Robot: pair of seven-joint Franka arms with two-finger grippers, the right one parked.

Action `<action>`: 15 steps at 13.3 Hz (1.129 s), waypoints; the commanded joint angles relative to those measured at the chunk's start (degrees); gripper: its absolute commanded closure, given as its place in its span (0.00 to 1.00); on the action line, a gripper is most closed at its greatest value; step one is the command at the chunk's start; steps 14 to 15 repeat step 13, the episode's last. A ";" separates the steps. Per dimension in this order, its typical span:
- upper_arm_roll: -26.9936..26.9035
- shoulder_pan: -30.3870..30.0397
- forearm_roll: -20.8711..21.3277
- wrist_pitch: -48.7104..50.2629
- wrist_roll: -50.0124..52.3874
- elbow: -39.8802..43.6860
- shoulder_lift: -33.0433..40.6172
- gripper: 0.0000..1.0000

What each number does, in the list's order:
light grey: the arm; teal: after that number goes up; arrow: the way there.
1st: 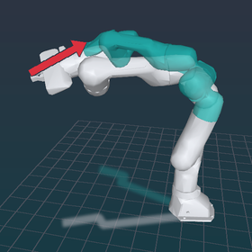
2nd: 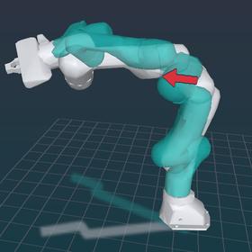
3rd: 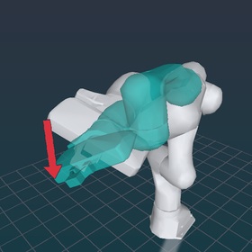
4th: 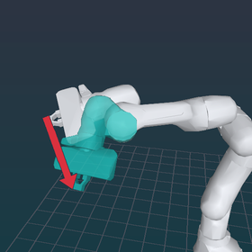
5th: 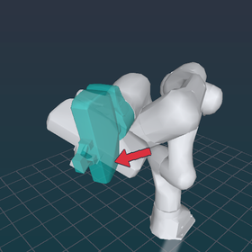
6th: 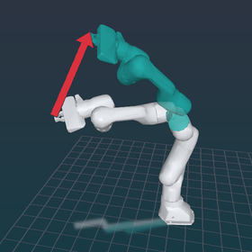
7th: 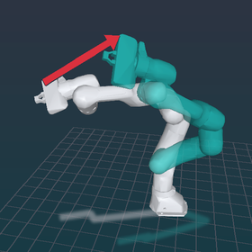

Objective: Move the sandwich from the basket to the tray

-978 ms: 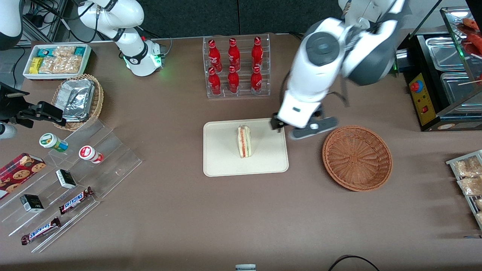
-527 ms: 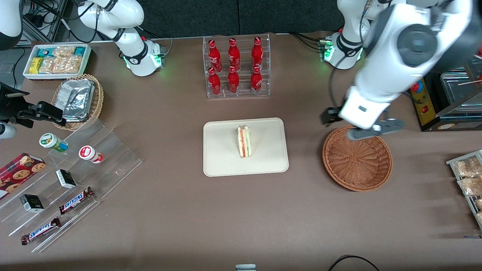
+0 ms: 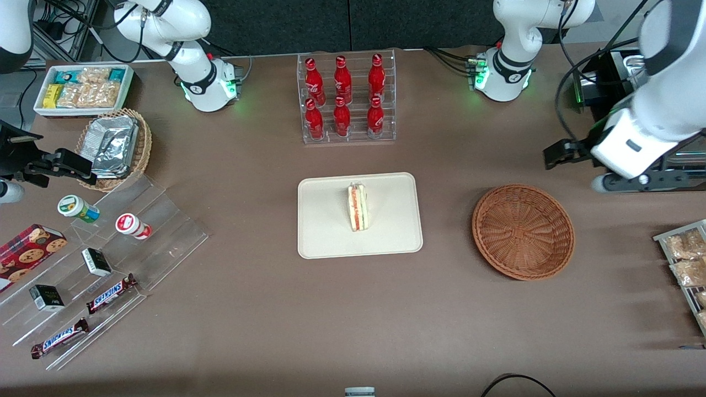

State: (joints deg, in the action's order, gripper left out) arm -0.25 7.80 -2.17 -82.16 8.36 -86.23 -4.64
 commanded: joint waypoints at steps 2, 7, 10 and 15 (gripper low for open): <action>0.16 -4.02 -0.29 2.27 -9.75 -1.66 2.09 0.00; 0.34 -3.84 0.33 2.53 -8.62 -0.70 1.92 0.00; 0.52 -3.84 4.35 2.53 -8.71 0.44 1.22 0.00; 0.52 -3.84 5.43 2.80 -8.79 0.36 1.48 0.00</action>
